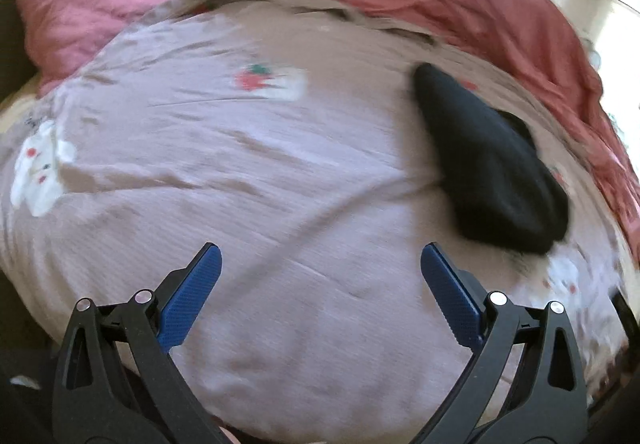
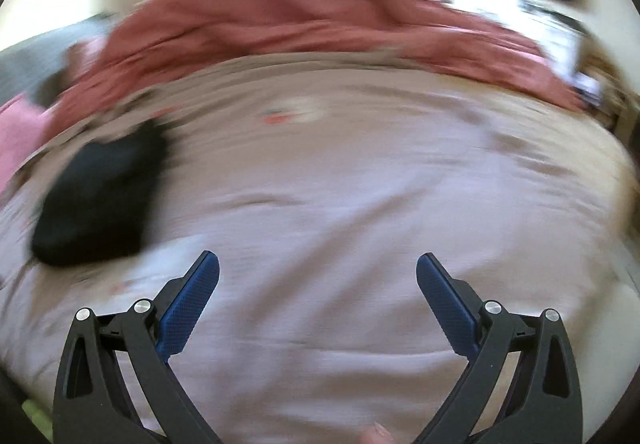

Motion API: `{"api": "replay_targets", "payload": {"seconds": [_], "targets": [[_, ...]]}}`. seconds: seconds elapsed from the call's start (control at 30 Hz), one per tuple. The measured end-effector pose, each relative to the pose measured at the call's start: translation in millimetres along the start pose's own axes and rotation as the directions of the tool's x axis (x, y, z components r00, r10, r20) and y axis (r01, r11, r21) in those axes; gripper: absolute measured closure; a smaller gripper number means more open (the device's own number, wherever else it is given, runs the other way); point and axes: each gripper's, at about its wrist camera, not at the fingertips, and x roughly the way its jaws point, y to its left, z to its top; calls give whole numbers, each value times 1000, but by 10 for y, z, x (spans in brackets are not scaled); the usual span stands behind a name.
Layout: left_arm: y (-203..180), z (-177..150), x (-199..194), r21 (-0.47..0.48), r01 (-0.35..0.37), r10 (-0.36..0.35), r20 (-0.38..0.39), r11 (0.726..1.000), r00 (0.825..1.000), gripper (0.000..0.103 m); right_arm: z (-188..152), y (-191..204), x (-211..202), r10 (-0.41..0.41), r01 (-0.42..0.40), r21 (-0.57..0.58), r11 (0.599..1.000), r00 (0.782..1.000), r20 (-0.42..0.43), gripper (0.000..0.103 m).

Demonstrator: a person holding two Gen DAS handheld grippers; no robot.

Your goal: Fold small clothes

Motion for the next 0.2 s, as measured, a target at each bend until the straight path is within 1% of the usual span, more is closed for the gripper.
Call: {"api": "replay_targets", "payload": {"seconds": [0.03, 0.07, 0.1, 0.13, 0.17, 0.2], "targets": [[188, 116, 41, -36, -17, 17, -5, 999, 1000, 10, 15, -326, 20, -94, 94, 58, 994, 996, 6, 5], [329, 202, 64, -63, -36, 36, 1, 997, 999, 9, 17, -691, 36, -196, 195, 111, 975, 981, 4, 5], [500, 301, 86, -90, -67, 68, 4, 994, 998, 9, 6, -947, 37, -268, 265, 145, 953, 963, 0, 5], [712, 431, 120, -115, -110, 111, 5, 987, 994, 10, -22, -1365, 20, -381, 377, 205, 903, 924, -22, 5], [888, 547, 154, -131, -149, 151, 6, 980, 988, 9, -50, -1591, -2, -441, 437, 242, 866, 897, -42, 5], [1077, 666, 190, -144, -194, 197, 6, 970, 980, 9, -108, -1950, -41, -506, 503, 299, 811, 859, -74, 5]]}}
